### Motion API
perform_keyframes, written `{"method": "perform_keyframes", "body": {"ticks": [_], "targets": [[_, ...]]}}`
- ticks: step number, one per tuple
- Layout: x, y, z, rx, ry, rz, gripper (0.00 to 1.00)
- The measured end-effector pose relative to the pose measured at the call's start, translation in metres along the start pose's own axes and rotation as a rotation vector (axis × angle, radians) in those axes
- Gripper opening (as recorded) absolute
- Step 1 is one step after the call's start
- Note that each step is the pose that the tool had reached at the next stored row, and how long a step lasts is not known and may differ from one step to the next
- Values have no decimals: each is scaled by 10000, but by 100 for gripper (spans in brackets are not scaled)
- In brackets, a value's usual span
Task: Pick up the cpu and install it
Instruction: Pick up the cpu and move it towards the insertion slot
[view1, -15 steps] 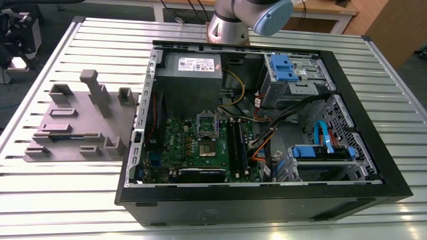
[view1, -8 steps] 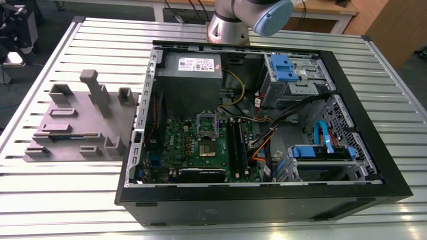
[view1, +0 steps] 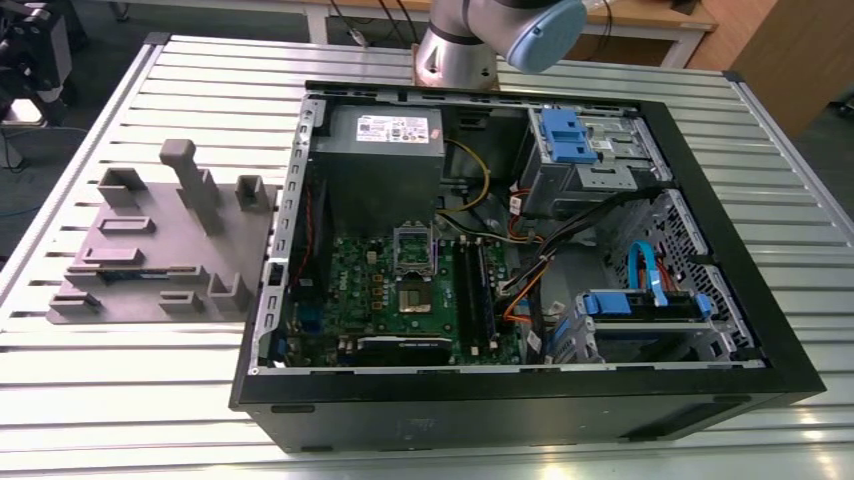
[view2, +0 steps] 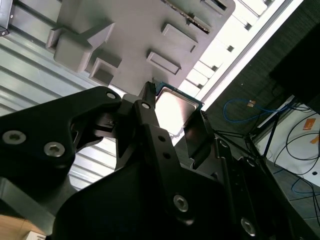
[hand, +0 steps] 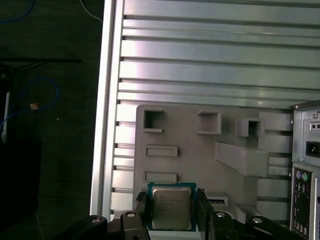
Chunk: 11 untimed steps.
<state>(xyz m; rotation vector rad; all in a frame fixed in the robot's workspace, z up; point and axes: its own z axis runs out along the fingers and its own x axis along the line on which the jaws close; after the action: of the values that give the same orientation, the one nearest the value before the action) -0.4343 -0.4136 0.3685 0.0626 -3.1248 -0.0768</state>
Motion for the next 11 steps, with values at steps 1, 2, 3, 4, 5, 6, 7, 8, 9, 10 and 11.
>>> {"method": "perform_keyframes", "body": {"ticks": [1, 2, 3, 4, 5, 6, 7, 8, 9, 10, 11], "targets": [[-1, 0, 0, 0, 0, 0, 47], [-3, 0, 0, 1, 0, 0, 47], [-6, 0, 0, 0, 0, 0, 47], [-8, -1, 0, -1, -1, -1, 47], [-11, -1, 0, 0, -1, 0, 47], [-13, -1, 0, 0, -1, 0, 47], [-15, -1, 0, 0, 0, 0, 47], [-18, -1, 0, 0, 0, 0, 47], [-20, -1, 0, 0, -1, 0, 47], [-22, -1, 0, 0, -1, 0, 47], [-25, -1, 0, 0, 0, 0, 47]]}}
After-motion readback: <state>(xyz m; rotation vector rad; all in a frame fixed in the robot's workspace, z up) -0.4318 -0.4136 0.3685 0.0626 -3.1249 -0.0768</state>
